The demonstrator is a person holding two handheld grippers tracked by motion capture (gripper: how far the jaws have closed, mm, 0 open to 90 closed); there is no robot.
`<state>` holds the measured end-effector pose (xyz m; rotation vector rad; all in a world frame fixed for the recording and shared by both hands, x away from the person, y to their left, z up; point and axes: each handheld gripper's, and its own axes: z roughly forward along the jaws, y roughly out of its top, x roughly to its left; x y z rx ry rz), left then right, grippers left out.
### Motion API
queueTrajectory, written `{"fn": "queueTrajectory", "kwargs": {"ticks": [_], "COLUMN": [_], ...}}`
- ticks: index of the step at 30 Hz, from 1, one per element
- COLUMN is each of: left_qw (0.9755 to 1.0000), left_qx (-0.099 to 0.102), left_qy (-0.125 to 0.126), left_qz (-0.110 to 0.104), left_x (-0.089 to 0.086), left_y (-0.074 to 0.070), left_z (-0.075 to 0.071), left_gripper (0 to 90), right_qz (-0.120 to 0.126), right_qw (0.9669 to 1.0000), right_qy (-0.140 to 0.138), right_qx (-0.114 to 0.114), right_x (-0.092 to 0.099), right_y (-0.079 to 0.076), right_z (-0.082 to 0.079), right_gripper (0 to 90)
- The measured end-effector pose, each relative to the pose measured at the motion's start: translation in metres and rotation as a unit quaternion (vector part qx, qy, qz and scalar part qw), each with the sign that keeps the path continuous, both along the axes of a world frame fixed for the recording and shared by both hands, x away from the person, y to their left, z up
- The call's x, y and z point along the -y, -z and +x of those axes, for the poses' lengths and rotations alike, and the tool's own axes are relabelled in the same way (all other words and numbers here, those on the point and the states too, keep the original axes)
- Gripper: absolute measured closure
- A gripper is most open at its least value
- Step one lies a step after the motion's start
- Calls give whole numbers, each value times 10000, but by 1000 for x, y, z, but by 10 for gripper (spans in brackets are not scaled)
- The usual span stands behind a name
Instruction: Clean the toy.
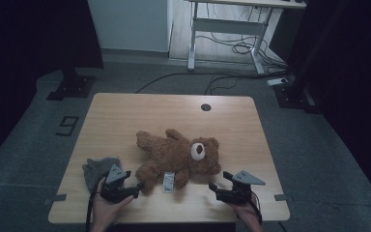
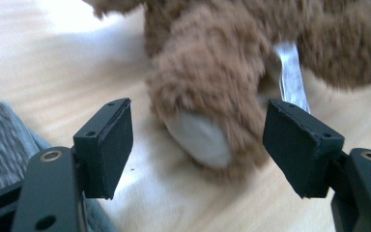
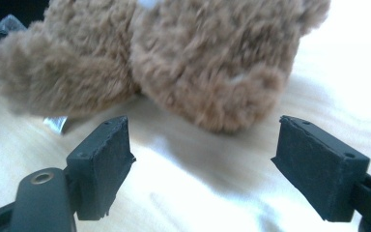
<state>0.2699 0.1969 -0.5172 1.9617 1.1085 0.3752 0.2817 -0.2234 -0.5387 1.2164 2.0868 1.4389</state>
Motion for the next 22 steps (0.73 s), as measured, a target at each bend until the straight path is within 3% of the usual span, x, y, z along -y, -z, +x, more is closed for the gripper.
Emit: {"fn": "queueTrajectory", "kwargs": {"ticks": [10, 22], "left_qw": [9999, 9999], "left_qx": [-48, -67], "left_qy": [70, 131], "left_qz": [-121, -58], "left_x": [-6, -1], "left_y": [1, 2], "left_z": [-3, -4], "left_gripper": [266, 266], "right_qz": [-238, -224], "right_qw": [9993, 9993], "right_qy": [94, 110], "right_qx": [-290, -267], "right_x": [-1, -2], "right_y": [8, 6], "right_z": [0, 0], "right_gripper": [204, 204]}}
